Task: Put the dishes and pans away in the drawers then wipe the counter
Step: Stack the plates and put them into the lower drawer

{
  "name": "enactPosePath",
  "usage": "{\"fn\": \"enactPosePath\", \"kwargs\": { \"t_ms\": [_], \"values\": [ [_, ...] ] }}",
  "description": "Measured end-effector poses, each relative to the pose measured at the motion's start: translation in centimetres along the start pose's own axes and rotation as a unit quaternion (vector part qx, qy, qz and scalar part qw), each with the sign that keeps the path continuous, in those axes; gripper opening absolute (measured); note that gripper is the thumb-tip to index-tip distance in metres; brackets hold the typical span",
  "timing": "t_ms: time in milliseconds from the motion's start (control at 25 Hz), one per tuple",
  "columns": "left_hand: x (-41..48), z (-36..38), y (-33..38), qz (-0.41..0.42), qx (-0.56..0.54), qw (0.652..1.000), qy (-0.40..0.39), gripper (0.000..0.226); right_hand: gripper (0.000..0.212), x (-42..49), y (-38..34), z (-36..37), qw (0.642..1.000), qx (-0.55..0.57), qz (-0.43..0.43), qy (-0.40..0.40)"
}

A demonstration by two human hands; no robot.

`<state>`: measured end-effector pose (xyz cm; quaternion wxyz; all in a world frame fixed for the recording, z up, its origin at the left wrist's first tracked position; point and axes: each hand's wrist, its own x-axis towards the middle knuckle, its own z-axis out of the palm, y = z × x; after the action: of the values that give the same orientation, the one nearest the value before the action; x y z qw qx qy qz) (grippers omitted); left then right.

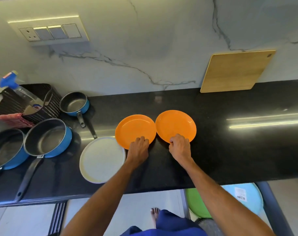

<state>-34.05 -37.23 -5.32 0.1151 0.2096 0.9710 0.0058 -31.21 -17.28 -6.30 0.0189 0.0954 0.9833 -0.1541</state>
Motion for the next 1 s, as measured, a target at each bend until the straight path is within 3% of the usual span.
{"fn": "enactPosePath", "kwargs": {
  "t_ms": [160, 280, 520, 680, 840, 1000],
  "values": [
    [-2.5, -3.3, 2.0, -0.031, -0.072, 0.988, 0.134, 0.012, 0.013, -3.5, -0.7, -3.3, 0.982, 0.137, 0.021, 0.127],
    [-4.3, -6.5, 2.9, -0.052, -0.148, 0.968, 0.198, 0.012, 0.011, -5.7, -1.3, -6.4, 0.962, 0.205, 0.041, 0.177],
    [-9.3, -10.1, 4.2, -0.025, -0.361, 0.913, 0.188, 0.031, 0.011, -12.4, -2.1, -10.2, 0.92, 0.334, 0.041, 0.203],
    [-12.4, -10.6, 4.1, -0.07, -0.456, 0.884, 0.07, 0.037, 0.014, -18.5, -3.1, -12.1, 0.882, 0.406, 0.06, 0.23],
    [-17.6, -10.6, 3.4, -0.058, -0.48, 0.874, 0.045, 0.03, 0.025, -24.5, -3.5, -13.6, 0.814, 0.506, 0.117, 0.262],
    [-22.2, -9.7, 2.8, -0.031, -0.496, 0.866, 0.046, 0.032, 0.017, -30.2, -3.5, -13.1, 0.708, 0.605, 0.227, 0.285]
  ]
}}
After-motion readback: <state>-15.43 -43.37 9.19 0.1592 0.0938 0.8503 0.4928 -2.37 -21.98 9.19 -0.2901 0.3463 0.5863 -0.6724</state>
